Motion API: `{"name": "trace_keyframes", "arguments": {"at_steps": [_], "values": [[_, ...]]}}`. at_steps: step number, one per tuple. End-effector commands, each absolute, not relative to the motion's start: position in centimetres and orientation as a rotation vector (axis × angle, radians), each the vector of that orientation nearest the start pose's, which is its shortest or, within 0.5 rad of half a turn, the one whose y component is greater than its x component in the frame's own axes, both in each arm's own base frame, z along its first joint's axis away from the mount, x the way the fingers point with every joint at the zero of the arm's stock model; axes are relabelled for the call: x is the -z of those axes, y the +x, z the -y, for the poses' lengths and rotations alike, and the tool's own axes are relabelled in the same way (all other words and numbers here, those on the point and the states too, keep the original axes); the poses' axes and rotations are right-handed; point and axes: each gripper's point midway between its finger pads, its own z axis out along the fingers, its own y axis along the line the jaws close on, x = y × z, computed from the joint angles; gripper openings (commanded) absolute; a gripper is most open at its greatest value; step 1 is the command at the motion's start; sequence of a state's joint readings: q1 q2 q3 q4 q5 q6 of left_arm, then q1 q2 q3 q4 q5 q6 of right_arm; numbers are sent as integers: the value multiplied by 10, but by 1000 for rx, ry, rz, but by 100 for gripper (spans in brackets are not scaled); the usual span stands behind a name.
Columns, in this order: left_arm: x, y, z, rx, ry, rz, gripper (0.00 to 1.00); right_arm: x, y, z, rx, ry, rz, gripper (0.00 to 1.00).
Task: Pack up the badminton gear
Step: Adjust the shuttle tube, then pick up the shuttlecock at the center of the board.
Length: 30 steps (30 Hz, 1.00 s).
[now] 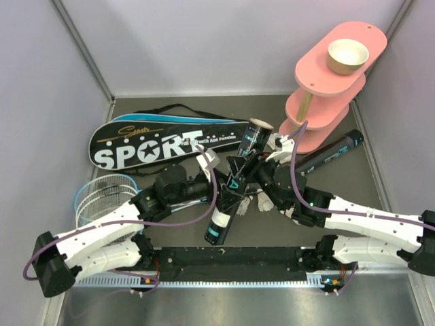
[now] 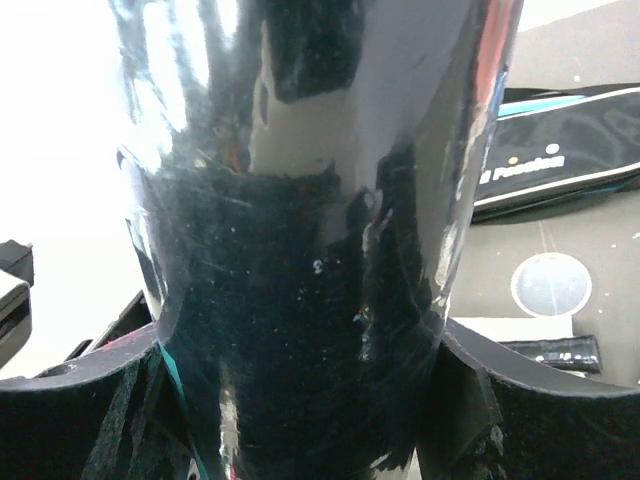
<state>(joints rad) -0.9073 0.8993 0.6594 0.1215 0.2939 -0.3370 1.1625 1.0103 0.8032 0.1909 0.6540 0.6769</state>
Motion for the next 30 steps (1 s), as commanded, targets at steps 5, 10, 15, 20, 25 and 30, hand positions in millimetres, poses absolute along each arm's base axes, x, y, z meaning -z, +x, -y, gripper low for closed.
{"name": "trace_keyframes", "arguments": {"at_steps": [5, 10, 15, 20, 25, 30], "values": [[-261, 197, 298, 932, 669, -1683, 57, -345, 220, -290, -947, 191, -1656, 88], [-266, 220, 251, 705, 623, -1693, 48, -318, 210, -247, -696, -135, -1783, 99], [-292, 244, 191, 552, 537, -1659, 44, -253, 193, -197, -555, -259, -1871, 99], [-324, 230, 193, 546, 713, -1503, 40, -183, 170, -229, -655, -429, -2055, 85], [-329, 229, 183, 479, 708, -1413, 35, -146, 170, -247, -394, -611, -2076, 81], [-322, 224, 166, 427, 617, -1286, 34, -106, 168, -266, -202, -726, -2076, 72]]}}
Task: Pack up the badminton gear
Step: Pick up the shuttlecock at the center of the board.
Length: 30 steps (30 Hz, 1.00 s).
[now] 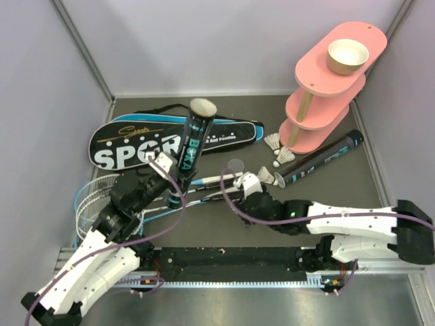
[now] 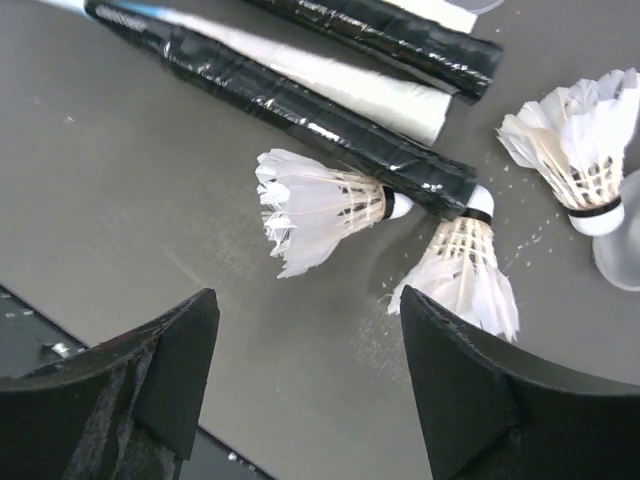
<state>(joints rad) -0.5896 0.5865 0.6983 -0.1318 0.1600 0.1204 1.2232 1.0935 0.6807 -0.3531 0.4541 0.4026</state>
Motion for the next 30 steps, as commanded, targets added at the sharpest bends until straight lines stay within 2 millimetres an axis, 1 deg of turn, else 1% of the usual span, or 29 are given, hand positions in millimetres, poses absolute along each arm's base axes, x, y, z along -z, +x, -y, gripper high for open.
{"name": "trace_keyframes", "arguments": {"at_steps": [1, 2, 3, 5, 6, 7, 8, 10, 14, 17, 19, 20, 21, 24, 25, 27, 28, 29, 30], "values": [[-321, 224, 162, 412, 603, -1280, 34, -102, 168, -266, -171, -725, -2073, 70], [-322, 225, 155, 389, 569, -1280, 34, -100, 165, -270, -152, -737, -2062, 67], [-318, 226, 153, 380, 561, -1283, 34, -93, 168, -267, -84, -727, -2054, 66], [-318, 225, 151, 371, 558, -1277, 34, -93, 170, -271, -52, -720, -2037, 58], [-316, 226, 150, 368, 557, -1279, 34, -92, 171, -273, -43, -699, -2039, 54], [-316, 226, 151, 368, 558, -1278, 34, -88, 176, -270, 7, -677, -2033, 48], [-315, 226, 152, 370, 562, -1282, 34, -88, 178, -273, 12, -659, -2027, 44], [-314, 226, 153, 375, 567, -1289, 34, -88, 183, -273, 47, -627, -2011, 39], [-312, 224, 154, 380, 572, -1290, 34, -81, 189, -280, 67, -587, -1999, 36], [-310, 224, 154, 378, 579, -1290, 34, -80, 188, -286, 39, -572, -2006, 41], [-310, 223, 155, 382, 584, -1288, 34, -79, 189, -286, 32, -546, -2005, 45], [-310, 224, 155, 380, 586, -1289, 34, -80, 190, -285, 36, -540, -2002, 44], [-308, 224, 155, 378, 589, -1293, 34, -82, 192, -284, 47, -524, -1991, 41], [-304, 224, 160, 390, 613, -1301, 33, -83, 197, -272, 114, -485, -1965, 17], [-303, 224, 160, 387, 625, -1299, 33, -84, 197, -270, 123, -480, -1965, 7], [-297, 225, 162, 377, 642, -1304, 33, -85, 197, -263, 134, -459, -1969, 0], [-296, 226, 162, 375, 641, -1307, 33, -91, 196, -261, 118, -445, -1968, 0], [-296, 226, 162, 374, 645, -1305, 33, -91, 193, -256, 110, -448, -1974, 0], [-296, 224, 164, 381, 659, -1299, 33, -91, 190, -255, 85, -464, -1986, 0]]}}
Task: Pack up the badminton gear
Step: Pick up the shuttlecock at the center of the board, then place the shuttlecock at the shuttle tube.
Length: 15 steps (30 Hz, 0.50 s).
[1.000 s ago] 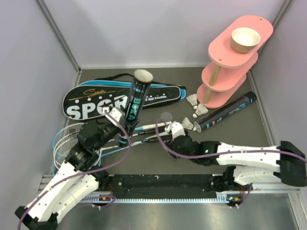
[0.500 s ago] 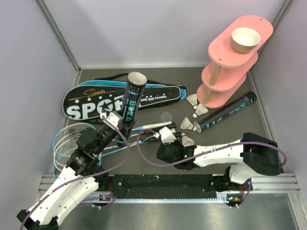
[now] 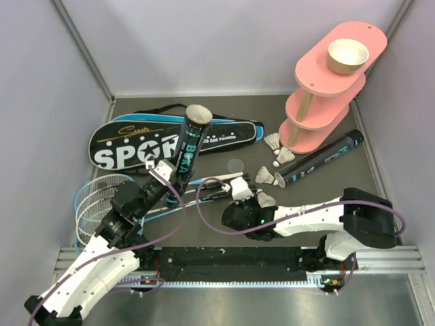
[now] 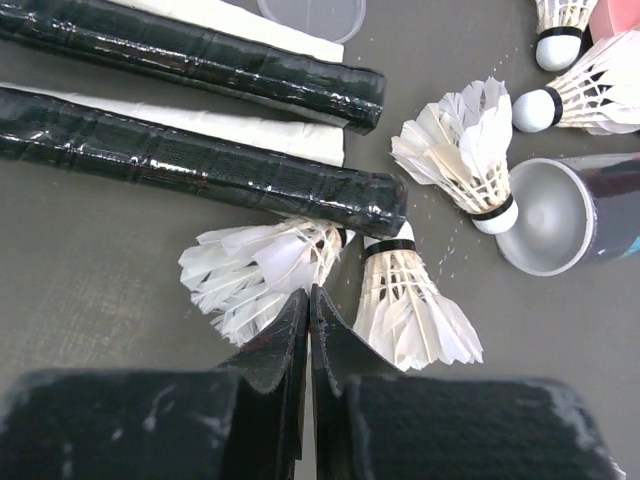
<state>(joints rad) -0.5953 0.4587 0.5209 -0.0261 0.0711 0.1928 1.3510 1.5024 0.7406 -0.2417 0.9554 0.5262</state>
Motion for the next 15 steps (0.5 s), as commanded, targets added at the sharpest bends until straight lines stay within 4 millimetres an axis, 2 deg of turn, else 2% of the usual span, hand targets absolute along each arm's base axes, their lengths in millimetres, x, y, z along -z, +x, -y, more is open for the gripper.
{"name": "trace_keyframes", "arguments": {"at_steps": [1, 3, 5, 6, 7, 8, 9, 10, 11, 12, 13, 14, 15], "values": [[-295, 223, 164, 381, 667, -1297, 33, -103, 186, -247, 39, -453, -1987, 0], [-289, 223, 167, 374, 701, -1293, 31, -115, 176, -246, -76, -477, -2013, 0], [-286, 223, 170, 381, 729, -1295, 29, -145, 167, -237, -239, -467, -2007, 0], [-285, 220, 174, 401, 751, -1290, 29, -147, 161, -241, -371, -502, -2060, 0], [-283, 218, 178, 418, 770, -1291, 30, -160, 158, -239, -455, -481, -2066, 0], [-280, 215, 181, 434, 792, -1289, 30, -186, 156, -226, -566, -420, -2037, 0], [-276, 214, 184, 435, 820, -1281, 30, -198, 156, -222, -677, -399, -2049, 0], [-274, 208, 191, 467, 863, -1256, 29, -229, 158, -218, -769, -362, -2002, 0], [-272, 206, 194, 481, 888, -1249, 28, -243, 153, -209, -814, -368, -1994, 0], [-271, 202, 198, 496, 916, -1237, 27, -258, 144, -211, -898, -416, -1985, 0], [-271, 194, 204, 538, 960, -1216, 27, -296, 153, -198, -903, -364, -1919, 0], [-271, 190, 207, 562, 984, -1205, 25, -312, 154, -192, -887, -382, -1895, 0], [-268, 187, 209, 578, 1003, -1203, 25, -311, 153, -190, -868, -407, -1960, 0]]}}
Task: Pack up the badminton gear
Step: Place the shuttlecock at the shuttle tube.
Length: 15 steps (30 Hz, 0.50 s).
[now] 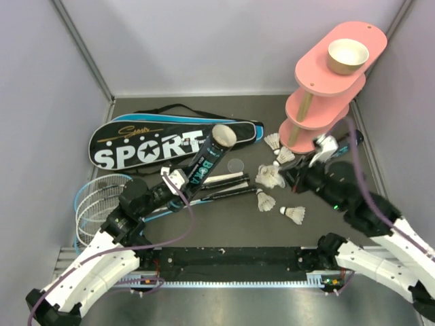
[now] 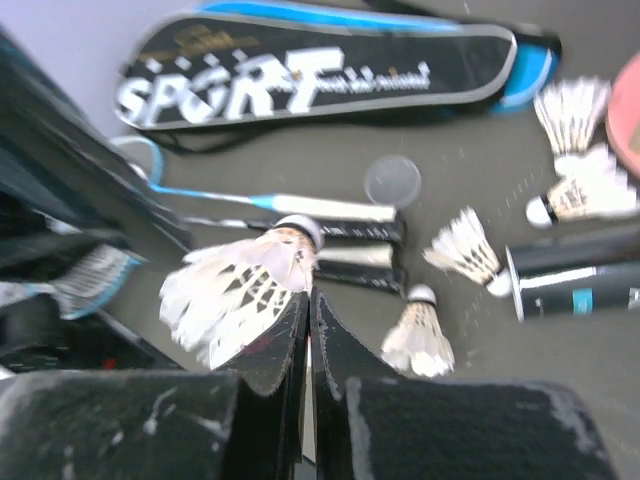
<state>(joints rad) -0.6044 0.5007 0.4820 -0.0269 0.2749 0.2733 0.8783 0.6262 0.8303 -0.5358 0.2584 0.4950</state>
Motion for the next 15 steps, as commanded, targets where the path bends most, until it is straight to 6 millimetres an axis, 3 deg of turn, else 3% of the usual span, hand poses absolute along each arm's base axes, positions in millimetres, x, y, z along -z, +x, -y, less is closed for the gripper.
{"name": "trace_keyframes", "arguments": {"at_steps": [1, 3, 4, 10, 15], "values": [[-265, 185, 212, 590, 1020, -1203, 24, -353, 154, -183, -880, -399, -1886, 0], [-265, 178, 219, 629, 1063, -1183, 23, -360, 154, -187, -870, -467, -1951, 0], [-262, 176, 221, 645, 1080, -1191, 22, -388, 152, -187, -892, -477, -1897, 0], [-257, 163, 227, 661, 1144, -1147, 21, -452, 131, -191, -1022, -515, -1835, 0], [-254, 160, 229, 653, 1167, -1132, 20, -456, 113, -213, -1190, -631, -1871, 0]]}}
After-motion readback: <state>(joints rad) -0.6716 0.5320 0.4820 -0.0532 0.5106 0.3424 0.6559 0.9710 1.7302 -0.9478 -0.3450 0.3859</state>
